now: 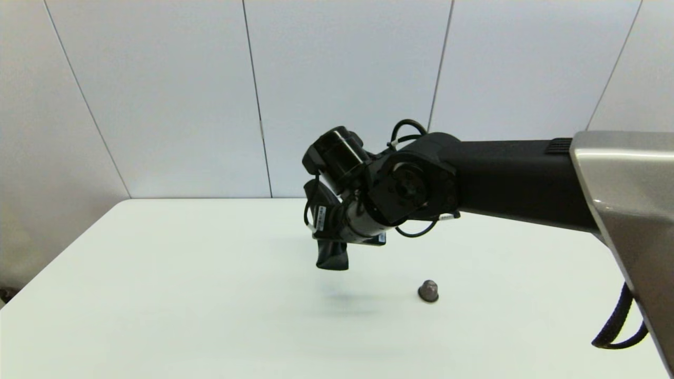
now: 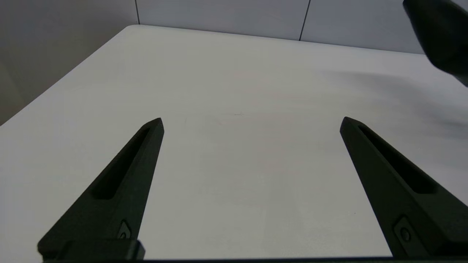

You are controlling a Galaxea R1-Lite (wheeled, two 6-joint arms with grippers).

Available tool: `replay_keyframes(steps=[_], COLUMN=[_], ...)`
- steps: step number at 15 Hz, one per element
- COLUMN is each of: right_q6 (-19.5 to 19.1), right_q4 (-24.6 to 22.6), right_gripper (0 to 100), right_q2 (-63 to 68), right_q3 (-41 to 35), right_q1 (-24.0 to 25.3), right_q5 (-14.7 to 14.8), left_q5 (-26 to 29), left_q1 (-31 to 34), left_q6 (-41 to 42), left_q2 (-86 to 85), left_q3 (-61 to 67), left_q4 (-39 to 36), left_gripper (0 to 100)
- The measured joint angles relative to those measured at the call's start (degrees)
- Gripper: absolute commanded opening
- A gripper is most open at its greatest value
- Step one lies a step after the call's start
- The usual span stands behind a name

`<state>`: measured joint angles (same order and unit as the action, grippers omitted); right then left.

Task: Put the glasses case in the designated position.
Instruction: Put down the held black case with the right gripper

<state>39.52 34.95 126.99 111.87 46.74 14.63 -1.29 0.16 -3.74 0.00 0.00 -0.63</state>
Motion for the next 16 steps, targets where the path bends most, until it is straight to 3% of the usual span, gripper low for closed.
replay_keyframes(steps=[4,16], right_q6=[-3.2,-7.6], right_q4=[-1.9,-2.8], right_gripper=[0,0], right_q2=[-0.6,-1.1], right_q3=[0.0,0.0], right_q1=[-3.6,-14.8], right_q5=[0.9,1.1], left_q5=[0.0,0.0], left_q1=[0.0,0.0], left_q6=[0.0,0.0], left_q2=[0.0,0.0], left_q3=[0.0,0.0], left_q4=[0.1,0.0], left_gripper=[100,100])
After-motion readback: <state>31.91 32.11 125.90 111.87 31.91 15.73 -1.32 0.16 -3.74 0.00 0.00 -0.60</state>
